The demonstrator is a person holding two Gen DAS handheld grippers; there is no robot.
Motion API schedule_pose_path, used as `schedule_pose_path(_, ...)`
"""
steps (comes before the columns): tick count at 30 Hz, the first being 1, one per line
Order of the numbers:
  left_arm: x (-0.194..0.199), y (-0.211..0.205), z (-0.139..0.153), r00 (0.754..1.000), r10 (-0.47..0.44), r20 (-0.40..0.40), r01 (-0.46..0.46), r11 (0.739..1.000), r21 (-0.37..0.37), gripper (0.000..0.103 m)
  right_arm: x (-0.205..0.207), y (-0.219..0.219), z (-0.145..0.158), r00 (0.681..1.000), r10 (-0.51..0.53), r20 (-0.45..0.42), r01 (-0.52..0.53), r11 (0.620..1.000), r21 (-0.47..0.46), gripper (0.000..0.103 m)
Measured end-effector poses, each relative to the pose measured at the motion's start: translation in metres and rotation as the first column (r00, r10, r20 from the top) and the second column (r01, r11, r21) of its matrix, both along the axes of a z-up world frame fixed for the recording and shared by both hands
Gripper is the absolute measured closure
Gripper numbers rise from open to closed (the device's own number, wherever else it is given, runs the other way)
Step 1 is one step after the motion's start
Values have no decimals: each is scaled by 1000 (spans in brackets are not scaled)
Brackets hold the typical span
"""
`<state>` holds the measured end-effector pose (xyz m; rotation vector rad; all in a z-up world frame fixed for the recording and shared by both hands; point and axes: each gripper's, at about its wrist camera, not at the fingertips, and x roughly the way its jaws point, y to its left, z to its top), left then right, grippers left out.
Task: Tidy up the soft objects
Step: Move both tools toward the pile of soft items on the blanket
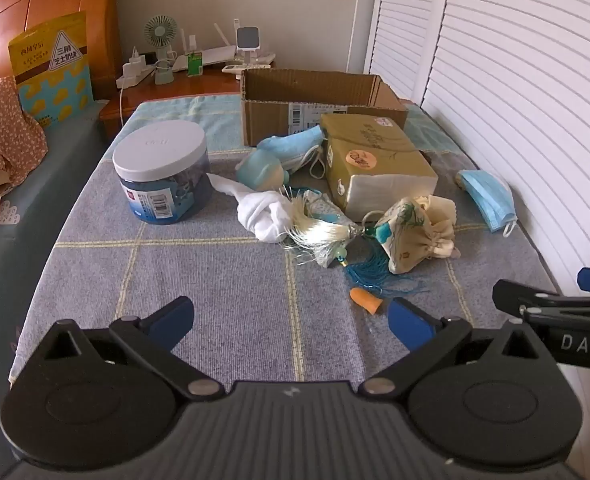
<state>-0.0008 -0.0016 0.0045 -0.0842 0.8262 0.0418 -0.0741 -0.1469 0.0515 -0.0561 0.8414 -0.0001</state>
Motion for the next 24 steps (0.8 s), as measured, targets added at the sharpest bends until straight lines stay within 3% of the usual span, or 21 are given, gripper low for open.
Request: schedule_pose_path(24,2,-1,0,1000,-12,12,12,1000,16,1,3,0,1,1000,5,8,-5,1000,-15,0)
